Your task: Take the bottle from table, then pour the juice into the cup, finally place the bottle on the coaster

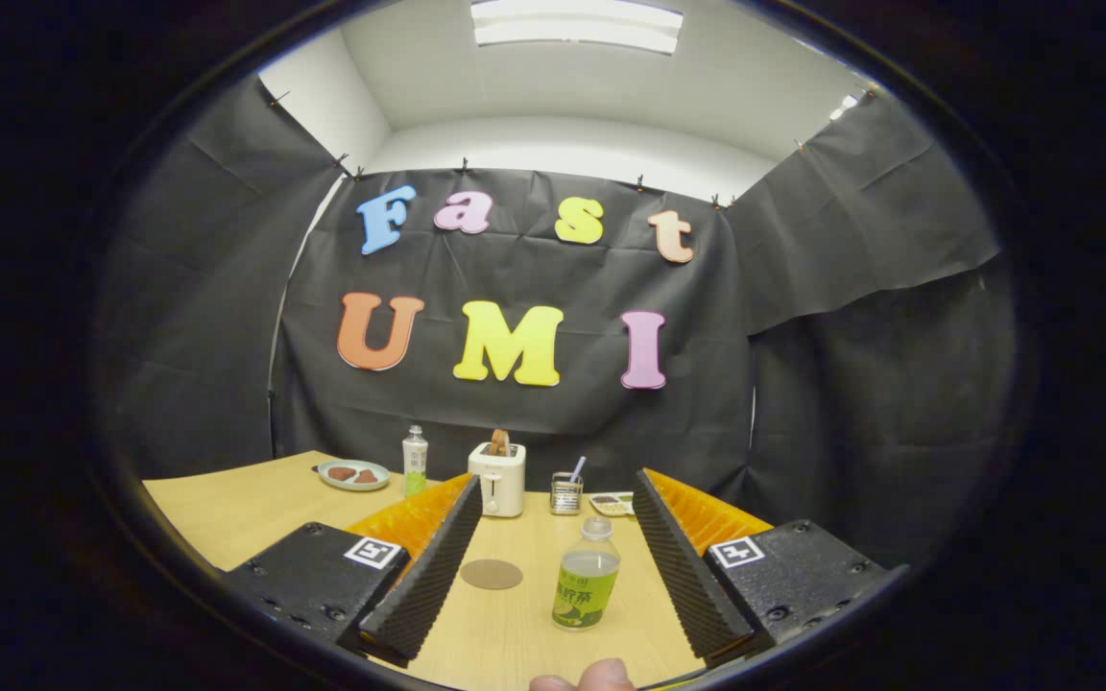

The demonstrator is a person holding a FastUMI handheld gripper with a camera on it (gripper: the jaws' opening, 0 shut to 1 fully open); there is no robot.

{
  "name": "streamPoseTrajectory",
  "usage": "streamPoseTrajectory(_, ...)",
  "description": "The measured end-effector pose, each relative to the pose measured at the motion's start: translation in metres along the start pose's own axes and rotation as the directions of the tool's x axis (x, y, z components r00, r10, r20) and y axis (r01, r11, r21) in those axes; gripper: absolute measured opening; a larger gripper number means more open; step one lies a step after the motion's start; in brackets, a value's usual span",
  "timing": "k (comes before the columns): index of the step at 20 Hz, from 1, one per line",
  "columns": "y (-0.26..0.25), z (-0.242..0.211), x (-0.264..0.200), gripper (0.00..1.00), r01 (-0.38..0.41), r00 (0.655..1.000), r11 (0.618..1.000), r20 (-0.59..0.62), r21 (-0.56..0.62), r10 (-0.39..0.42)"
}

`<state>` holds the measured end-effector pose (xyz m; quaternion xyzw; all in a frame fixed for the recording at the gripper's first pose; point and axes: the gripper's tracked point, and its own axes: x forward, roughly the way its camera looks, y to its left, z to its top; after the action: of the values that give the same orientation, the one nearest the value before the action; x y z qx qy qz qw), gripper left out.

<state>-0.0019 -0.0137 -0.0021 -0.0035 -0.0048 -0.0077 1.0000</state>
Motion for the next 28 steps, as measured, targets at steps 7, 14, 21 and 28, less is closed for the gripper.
streamPoseTrajectory(7,-0.013,0.001,-0.003,1.00,-0.005,1.000,1.000,0.006,-0.024,0.005)
streamPoseTrajectory(14,-0.042,-0.004,-0.008,1.00,0.008,1.000,1.000,-0.005,-0.007,-0.008)
streamPoseTrajectory(21,-0.071,-0.031,-0.004,1.00,-0.022,0.998,0.999,-0.066,0.043,0.025)
streamPoseTrajectory(28,-0.088,-0.087,0.015,1.00,-0.092,0.987,0.992,-0.122,0.090,0.102)
